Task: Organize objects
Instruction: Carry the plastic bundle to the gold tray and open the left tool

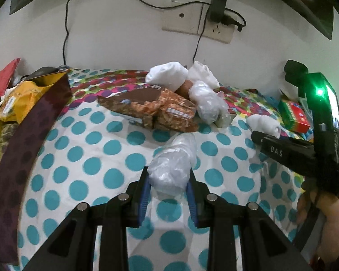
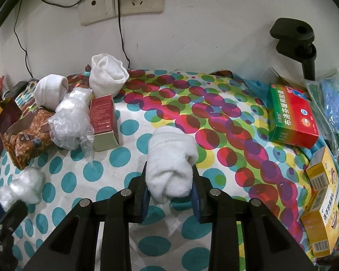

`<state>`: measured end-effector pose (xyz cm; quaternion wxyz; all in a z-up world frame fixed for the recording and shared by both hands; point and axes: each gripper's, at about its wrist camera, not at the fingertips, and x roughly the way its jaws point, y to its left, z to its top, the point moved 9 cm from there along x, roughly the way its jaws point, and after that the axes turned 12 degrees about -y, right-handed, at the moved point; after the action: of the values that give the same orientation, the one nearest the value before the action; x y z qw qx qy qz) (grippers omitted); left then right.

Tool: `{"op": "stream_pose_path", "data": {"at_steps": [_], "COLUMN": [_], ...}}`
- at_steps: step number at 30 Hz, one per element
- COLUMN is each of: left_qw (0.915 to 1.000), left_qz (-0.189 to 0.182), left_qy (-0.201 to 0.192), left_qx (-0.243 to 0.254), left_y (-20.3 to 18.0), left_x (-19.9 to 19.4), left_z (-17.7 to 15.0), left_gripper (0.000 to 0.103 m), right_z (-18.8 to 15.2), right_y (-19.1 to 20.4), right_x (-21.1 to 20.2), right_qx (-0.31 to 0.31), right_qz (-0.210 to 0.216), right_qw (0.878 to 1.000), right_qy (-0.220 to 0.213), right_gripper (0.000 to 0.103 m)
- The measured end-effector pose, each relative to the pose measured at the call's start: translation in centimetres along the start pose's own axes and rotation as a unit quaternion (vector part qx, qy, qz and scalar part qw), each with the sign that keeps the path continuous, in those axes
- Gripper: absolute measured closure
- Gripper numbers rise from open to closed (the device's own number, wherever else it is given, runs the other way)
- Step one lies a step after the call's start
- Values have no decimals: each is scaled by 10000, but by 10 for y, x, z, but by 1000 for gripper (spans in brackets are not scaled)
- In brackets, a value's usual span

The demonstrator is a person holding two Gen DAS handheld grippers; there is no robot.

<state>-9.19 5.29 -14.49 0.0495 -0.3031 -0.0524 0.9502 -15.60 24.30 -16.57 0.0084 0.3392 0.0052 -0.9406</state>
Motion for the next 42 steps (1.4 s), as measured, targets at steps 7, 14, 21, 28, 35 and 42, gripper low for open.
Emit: {"op": "stream_pose_path", "data": {"at_steps": [7,14,21,28,35,42], "left_qw": [9998,9994,9982,9942,9899,9858], "left_qz": [161,321,538,920,1281,1481], "left_qy": [-115,-120,-263,-520,-205,344], "left_qx": [-41,-38,-74,-210,-572,-709], "left_y": [26,53,88,145,214,256], "left_x": [-22,-43,-79,-115,-107,-74], "left_z": [10,10,24,48,49,39], "left_gripper": [73,73,73,73,73,73], "right_z": [1,1,1,1,1,1], "right_y": [0,0,0,0,0,0], "right_x": [0,0,0,0,0,0], "right_qx": [5,8,11,7,8,6], "right_qz": [-2,-6,-9,-18,-21,-27], "right_qw": [10000,10000,10000,10000,10000,10000], "right_qy": [0,0,-1,-1,-1,-3], "right_gripper": [74,74,73,73,73,73]}}
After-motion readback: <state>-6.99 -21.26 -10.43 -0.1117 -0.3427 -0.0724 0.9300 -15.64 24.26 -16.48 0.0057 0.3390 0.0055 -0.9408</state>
